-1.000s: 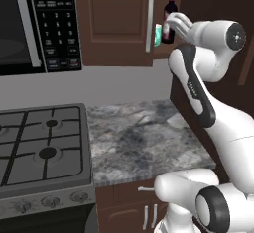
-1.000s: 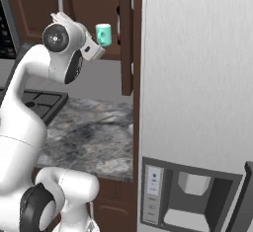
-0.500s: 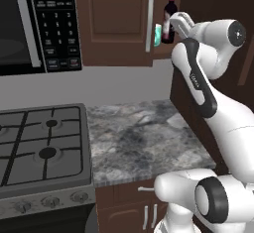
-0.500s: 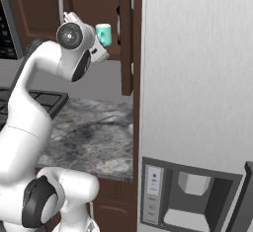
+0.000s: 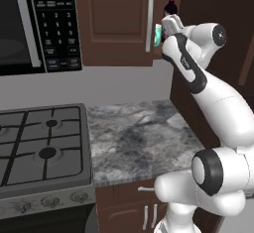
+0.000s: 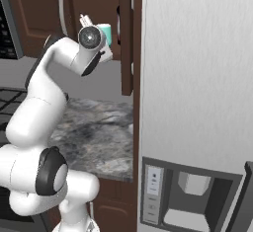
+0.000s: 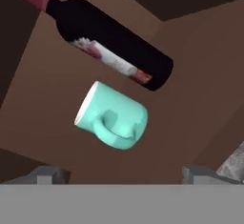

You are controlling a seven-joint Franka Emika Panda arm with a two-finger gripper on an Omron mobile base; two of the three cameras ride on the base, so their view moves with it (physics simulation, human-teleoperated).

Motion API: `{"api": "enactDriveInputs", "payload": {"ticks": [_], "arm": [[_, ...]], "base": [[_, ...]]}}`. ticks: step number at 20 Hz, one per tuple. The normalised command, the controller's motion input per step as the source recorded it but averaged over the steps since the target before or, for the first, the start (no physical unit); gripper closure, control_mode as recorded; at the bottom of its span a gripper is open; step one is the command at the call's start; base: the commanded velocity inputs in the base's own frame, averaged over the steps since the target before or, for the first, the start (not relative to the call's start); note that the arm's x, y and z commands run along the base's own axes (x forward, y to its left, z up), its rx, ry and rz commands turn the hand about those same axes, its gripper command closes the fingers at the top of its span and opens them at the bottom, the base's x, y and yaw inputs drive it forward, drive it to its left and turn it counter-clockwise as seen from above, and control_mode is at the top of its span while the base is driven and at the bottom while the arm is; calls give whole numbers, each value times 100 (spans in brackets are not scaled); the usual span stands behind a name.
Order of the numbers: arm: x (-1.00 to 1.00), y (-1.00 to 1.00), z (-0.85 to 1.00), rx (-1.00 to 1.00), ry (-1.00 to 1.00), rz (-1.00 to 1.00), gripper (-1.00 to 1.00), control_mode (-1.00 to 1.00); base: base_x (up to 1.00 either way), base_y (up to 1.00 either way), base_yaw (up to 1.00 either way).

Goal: Open the cabinet directly in front. Then move the wine and the mug to the dining counter with the jar on it.

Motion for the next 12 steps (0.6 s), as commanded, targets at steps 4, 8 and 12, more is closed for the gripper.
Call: {"api": "enactDriveInputs", "payload": {"ticks": [4,8,12], "arm": [[15,79,-11,9,13,19,-100,-100],[-30,94,-3,11,12,42,-100,-100],[-42,95,-7,6,15,49,-100,-100]], "base": [[0,0,0],[0,0,0],[0,0,0]]}}
